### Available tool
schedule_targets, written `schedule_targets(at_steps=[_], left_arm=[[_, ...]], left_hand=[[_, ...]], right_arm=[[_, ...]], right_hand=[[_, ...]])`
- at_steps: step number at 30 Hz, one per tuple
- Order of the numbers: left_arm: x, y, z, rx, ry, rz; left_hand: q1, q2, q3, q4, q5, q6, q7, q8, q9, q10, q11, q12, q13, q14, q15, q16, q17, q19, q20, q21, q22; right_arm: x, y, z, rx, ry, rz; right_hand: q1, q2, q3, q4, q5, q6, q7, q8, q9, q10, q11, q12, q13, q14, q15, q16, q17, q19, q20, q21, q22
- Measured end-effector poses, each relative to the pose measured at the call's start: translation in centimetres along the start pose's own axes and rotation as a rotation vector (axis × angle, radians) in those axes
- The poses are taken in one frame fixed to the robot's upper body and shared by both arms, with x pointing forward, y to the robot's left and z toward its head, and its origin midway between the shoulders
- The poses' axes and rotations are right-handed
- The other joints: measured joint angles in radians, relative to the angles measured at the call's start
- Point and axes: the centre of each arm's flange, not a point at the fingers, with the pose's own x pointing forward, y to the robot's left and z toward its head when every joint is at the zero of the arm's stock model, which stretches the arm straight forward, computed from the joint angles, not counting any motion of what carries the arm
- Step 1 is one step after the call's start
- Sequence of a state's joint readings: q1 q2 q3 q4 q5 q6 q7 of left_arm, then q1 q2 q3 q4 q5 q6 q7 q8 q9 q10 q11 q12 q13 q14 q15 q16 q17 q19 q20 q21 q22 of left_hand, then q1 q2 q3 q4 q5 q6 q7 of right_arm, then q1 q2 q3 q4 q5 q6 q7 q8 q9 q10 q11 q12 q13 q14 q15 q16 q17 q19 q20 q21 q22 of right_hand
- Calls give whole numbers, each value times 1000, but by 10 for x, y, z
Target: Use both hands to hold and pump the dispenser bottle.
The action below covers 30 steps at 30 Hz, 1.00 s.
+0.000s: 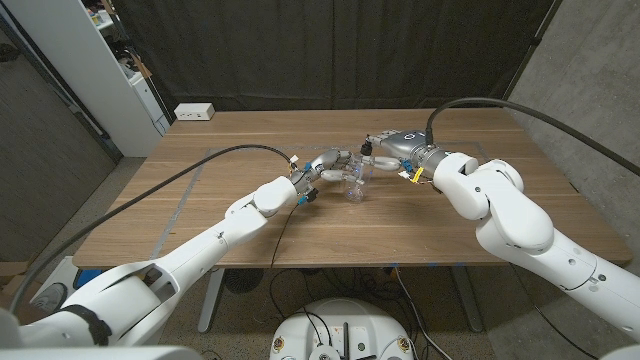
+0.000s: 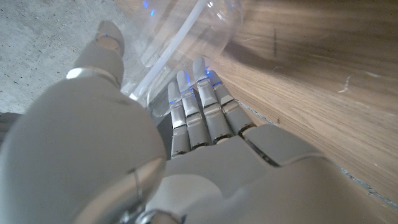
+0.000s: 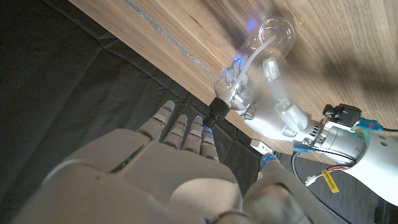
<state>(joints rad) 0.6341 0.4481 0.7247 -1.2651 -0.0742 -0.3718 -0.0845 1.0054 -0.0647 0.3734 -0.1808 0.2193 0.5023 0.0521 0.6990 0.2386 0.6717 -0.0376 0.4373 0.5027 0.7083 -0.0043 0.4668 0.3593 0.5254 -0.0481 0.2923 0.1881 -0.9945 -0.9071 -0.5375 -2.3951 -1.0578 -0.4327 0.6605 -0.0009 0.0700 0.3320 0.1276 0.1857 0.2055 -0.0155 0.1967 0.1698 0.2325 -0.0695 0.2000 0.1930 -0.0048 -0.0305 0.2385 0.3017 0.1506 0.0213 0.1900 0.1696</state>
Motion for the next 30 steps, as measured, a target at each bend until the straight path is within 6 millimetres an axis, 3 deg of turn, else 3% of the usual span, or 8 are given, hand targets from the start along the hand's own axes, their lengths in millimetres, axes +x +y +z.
schedule_targets(at_steps=[23, 30], left_arm=[[4, 6, 3, 4, -13, 11], [5, 5, 3, 5, -13, 8]], left_hand=[[0, 0, -3, 3, -4, 0, 0, 6, -5, 0, 0, -6, 14, 0, -1, -6, 8, -2, -2, 0, 5], [0, 0, -4, 4, -4, 0, 0, 5, -5, 0, 0, -10, 14, 1, -1, -7, 8, -4, -3, 0, 5]], right_arm=[[0, -3, -2, 10, 7, -52], [-1, -3, -3, 24, 16, -73]], right_hand=[[12, -12, -1, 1, 0, 0, 0, 0, -22, 0, 0, -4, 0, 0, 0, 0, -5, 7, -7, 0, 0], [22, -1, -1, 1, 0, 0, 0, 0, -22, 4, -4, -3, 2, 0, 0, 0, -5, 7, -7, 0, 0]])
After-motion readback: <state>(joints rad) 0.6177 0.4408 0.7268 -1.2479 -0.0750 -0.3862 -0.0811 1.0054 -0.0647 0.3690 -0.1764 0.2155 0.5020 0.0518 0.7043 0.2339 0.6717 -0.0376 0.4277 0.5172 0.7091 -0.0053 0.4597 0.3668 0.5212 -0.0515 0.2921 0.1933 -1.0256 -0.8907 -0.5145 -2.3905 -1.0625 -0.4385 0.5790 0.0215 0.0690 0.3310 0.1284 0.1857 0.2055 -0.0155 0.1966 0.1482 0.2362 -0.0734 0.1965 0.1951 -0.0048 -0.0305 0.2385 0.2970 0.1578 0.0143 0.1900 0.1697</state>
